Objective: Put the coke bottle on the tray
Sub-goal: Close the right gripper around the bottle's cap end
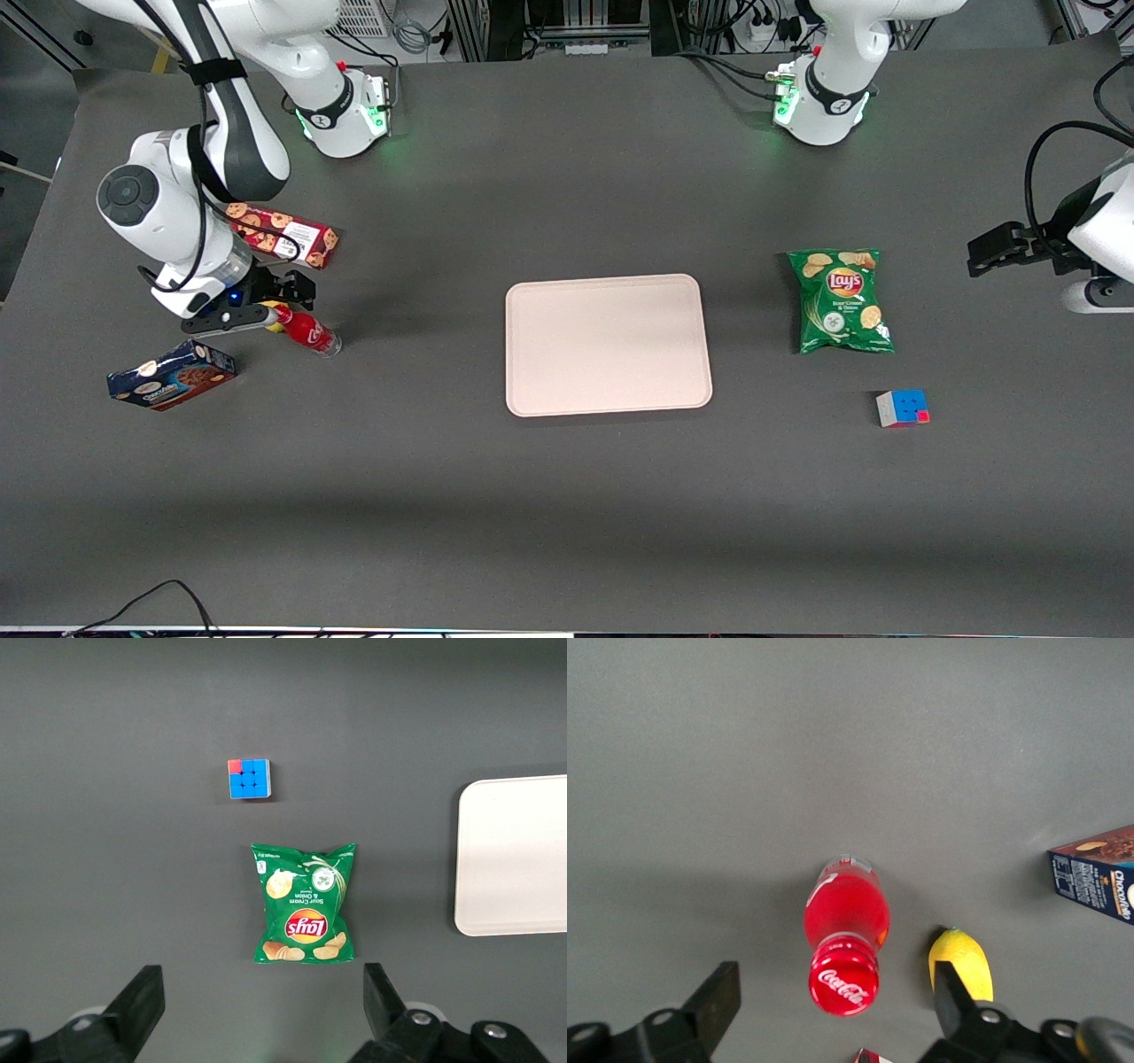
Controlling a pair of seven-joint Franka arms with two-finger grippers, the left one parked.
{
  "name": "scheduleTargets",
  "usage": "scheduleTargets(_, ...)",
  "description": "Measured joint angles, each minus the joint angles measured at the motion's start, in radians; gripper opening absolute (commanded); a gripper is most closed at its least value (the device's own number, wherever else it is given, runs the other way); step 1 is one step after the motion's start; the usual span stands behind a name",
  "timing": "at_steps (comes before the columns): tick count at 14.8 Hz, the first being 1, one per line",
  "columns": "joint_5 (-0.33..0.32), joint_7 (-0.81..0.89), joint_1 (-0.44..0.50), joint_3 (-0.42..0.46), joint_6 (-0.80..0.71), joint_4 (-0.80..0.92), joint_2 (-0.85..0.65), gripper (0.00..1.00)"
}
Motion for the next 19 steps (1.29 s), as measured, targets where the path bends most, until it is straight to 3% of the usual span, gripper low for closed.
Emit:
scheduleTargets(3,0.0,-0.002,-0.001,-0.001,0.008,-0.005,0.001,0.83)
scheduleTargets(5,-0.001,-0.003,-0.001,-0.002,0.013,-0.006,0.002,0.73)
scheduleTargets(13,-0.001,-0.015,-0.001,-0.007,0.029,-0.007,0.012,0.0)
scheduleTargets(19,-0.001,-0.015,-0.001,-0.007,-0.011,0.028,0.001,0.0)
